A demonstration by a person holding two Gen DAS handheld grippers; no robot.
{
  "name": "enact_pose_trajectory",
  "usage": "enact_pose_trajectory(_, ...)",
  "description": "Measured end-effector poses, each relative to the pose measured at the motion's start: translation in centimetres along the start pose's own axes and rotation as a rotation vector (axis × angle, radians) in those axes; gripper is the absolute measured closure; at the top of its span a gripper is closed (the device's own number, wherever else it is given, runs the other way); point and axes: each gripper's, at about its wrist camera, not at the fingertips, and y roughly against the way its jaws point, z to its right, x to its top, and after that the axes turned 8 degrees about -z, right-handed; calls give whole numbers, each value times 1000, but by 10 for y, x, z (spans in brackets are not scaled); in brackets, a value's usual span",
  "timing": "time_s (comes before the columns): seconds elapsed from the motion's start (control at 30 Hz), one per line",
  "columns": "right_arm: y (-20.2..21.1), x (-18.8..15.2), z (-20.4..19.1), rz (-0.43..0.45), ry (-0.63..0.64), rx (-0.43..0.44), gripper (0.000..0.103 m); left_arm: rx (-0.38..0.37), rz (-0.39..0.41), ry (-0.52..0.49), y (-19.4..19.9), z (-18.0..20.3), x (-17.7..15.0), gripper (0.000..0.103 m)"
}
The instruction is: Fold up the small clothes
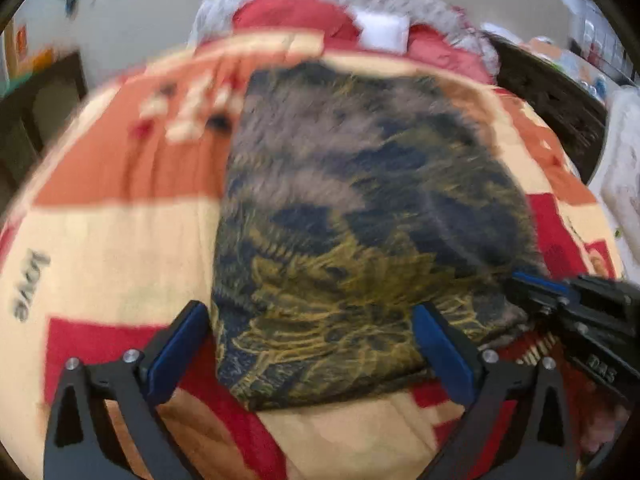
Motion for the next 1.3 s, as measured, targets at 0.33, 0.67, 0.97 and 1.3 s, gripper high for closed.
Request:
enact_pose_trajectory(0.33, 7, -1, -4, 9, 29, 116, 62, -23, 6, 9, 3, -5, 3, 0)
enact_pose_trajectory(0.67, 4, -3, -11, 17, 27, 206, 32, 24, 17, -3, -3, 3, 1, 0)
enact_pose_trajectory(0.97, 2, -2, -8, 20, 19, 258, 26, 15, 26, 15, -3, 3, 1, 0)
enact_pose_trajectory(1.3, 7, -7, 12, 9, -67, 279, 53, 16, 17, 17, -1, 0, 2, 0)
